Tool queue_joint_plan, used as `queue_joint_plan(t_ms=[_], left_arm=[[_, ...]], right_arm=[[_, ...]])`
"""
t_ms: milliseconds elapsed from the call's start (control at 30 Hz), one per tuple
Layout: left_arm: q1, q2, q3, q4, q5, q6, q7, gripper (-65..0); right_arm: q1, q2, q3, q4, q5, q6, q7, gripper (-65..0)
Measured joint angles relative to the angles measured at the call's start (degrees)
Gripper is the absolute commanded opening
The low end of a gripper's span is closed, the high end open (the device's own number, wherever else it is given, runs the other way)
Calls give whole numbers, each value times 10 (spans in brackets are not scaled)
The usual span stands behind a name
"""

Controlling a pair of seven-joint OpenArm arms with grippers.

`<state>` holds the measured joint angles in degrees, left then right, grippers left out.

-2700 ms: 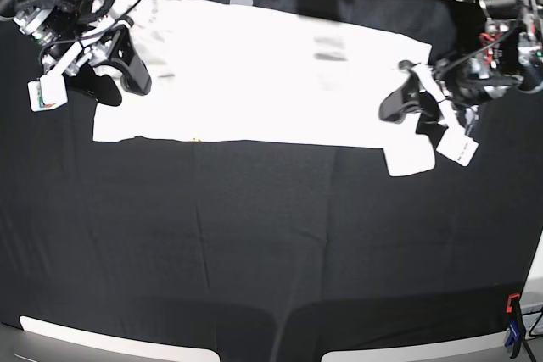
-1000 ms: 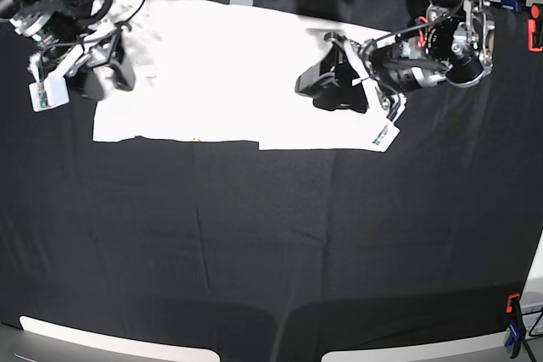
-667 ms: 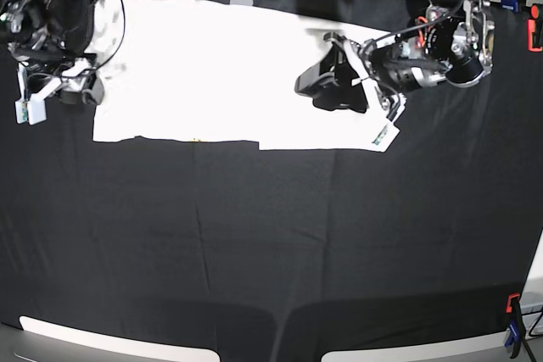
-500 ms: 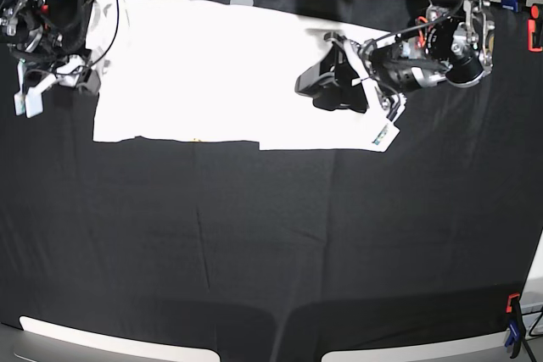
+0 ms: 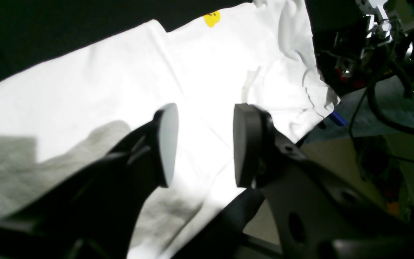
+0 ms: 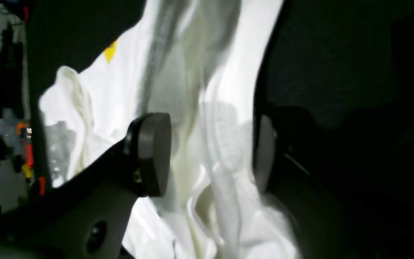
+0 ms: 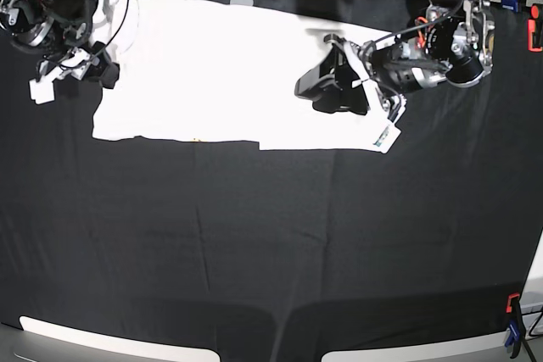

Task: Layout the t-shirt on the table in an organized manner, then fold the t-shirt properly
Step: 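Grasp the strip end nearest the right gripper with the right gripper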

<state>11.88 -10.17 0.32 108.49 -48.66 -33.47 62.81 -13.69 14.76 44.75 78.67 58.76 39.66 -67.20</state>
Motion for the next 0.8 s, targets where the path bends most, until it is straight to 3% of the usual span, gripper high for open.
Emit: queue_joint_plan(t_ms=[167,300,400,667,800], left_arm=[[0,0,0,0,0,0,0,-418],[0,0,0,0,0,0,0,-418],[0,0,0,0,0,0,0,-418],[0,0,0,0,0,0,-2,-418],[0,0,0,0,0,0,-15,-418]], right_arm=[[0,0,0,-1,33,0,-29,-314],[-1,0,0,-2,125,0,-117,-314],[-1,3,7,-2,170,0,-131,-314],[-1,38,56,-2,167,0,-132,-314],[-1,39,56,-2,167,0,-132,-314]])
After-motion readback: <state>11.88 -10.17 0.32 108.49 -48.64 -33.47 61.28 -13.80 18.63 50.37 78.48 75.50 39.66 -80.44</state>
